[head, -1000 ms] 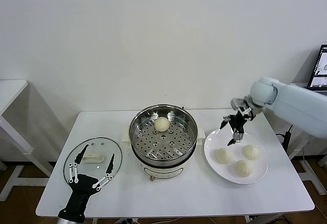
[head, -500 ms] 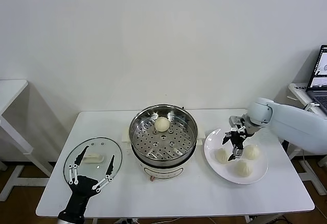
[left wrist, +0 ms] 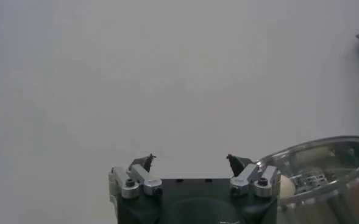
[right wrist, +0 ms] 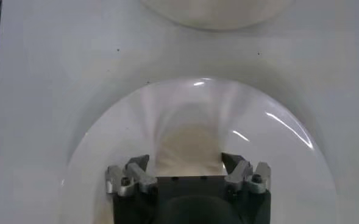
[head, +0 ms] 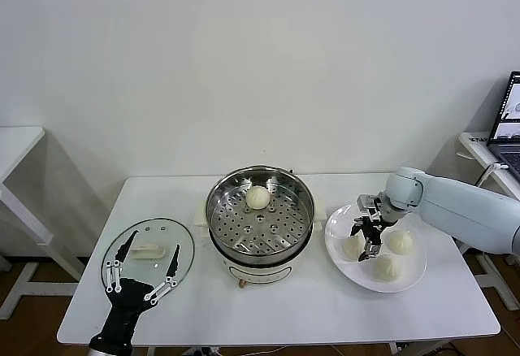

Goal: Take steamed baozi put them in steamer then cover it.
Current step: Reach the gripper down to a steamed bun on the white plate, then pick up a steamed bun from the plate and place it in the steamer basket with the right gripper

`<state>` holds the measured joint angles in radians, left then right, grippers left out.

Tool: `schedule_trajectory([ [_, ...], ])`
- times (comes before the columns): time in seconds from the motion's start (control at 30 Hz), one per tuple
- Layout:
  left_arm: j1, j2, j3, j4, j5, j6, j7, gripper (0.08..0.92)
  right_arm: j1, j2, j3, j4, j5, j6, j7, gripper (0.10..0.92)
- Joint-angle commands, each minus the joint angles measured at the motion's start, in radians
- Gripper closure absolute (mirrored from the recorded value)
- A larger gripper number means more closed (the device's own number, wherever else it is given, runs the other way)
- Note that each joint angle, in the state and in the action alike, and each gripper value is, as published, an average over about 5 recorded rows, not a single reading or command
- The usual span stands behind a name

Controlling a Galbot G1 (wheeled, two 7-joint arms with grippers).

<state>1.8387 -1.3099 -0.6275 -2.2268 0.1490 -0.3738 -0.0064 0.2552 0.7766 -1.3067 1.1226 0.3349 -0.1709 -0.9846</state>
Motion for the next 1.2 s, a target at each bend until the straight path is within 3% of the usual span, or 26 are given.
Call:
schedule_trajectory([
  [0.03,0.004,0.001,-0.001,-0.018,-0.011,0.010,-0.001,0.177,-0.009,0.000,0.001,0.011,-0.012,-0.006,0.024,0.342],
  [0.2,0.002,0.001,-0.003,-0.027,-0.015,0.010,-0.002,0.177,0.047,-0.014,-0.003,0.039,-0.020,0.010,-0.016,0.358],
  [0.37,0.000,0.007,-0.003,-0.036,-0.016,0.012,-0.003,0.177,0.211,-0.012,-0.009,0.056,-0.036,0.047,-0.155,0.355],
  [0.5,-0.006,0.010,0.000,-0.038,-0.016,0.013,-0.003,0.177,0.407,0.033,-0.064,0.052,0.020,0.068,-0.285,0.355],
  [0.67,-0.005,0.015,0.005,-0.037,-0.015,0.010,-0.003,0.177,0.566,0.116,-0.119,0.064,0.104,0.069,-0.346,0.358],
  [0.87,-0.008,0.016,0.020,-0.029,-0.012,0.006,-0.001,0.177,0.650,0.215,-0.137,0.152,0.213,0.028,-0.331,0.363],
  [1.2,-0.023,0.018,0.032,-0.005,-0.010,-0.004,0.000,0.177,0.603,0.409,-0.185,0.236,0.343,-0.085,-0.173,0.364],
])
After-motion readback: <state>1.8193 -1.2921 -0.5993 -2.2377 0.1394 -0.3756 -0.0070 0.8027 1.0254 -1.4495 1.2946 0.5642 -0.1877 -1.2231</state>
